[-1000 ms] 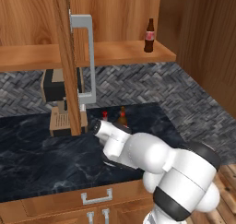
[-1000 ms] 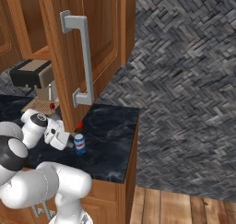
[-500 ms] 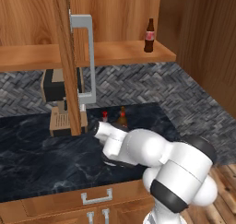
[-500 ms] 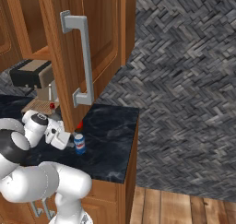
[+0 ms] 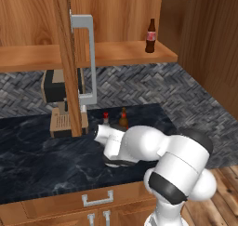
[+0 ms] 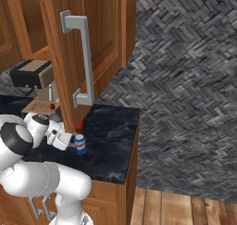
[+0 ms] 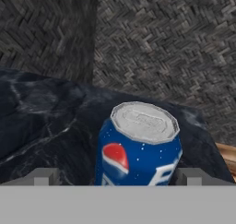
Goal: Sort all alcoholic drinks to one cabinet, and non-alcoholic drinks to the other.
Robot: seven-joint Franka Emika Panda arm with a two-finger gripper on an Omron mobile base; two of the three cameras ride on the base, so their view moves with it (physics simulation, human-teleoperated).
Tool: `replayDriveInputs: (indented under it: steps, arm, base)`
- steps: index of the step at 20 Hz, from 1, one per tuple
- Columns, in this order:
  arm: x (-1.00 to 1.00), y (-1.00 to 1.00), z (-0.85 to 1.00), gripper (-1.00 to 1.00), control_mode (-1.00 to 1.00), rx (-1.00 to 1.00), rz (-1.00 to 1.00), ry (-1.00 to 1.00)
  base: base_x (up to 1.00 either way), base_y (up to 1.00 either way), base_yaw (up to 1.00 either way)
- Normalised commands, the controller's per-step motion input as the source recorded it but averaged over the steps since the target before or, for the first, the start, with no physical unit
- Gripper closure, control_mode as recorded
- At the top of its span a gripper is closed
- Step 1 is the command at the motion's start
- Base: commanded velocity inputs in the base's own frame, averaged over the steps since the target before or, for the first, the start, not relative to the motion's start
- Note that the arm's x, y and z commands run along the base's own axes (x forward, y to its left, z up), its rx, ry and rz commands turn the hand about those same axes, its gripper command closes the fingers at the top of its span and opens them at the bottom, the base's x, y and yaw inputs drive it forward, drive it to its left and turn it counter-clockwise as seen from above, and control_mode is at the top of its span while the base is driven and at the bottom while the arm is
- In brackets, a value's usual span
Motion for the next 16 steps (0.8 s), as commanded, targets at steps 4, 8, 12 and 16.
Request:
replayDriveInputs:
  steps: [4, 8, 12, 16]
  arm:
    - [0.01, -0.08, -0.16, -1.0, -1.0, -0.01, -0.01, 0.0]
    - [0.02, -0.08, -0.13, -1.0, -1.0, 0.0, 0.0, 0.0]
    - [0.0, -0.11, -0.02, -1.0, -1.0, 0.0, 0.0, 0.0]
    - [0.0, -0.11, 0.0, -1.0, -1.0, -0.01, -0.02, 0.0]
  base:
    - [0.0, 0.0, 0.0]
    - [0.0, 0.0, 0.0]
    - [0.0, 0.0, 0.0]
    - [0.0, 0.0, 0.0]
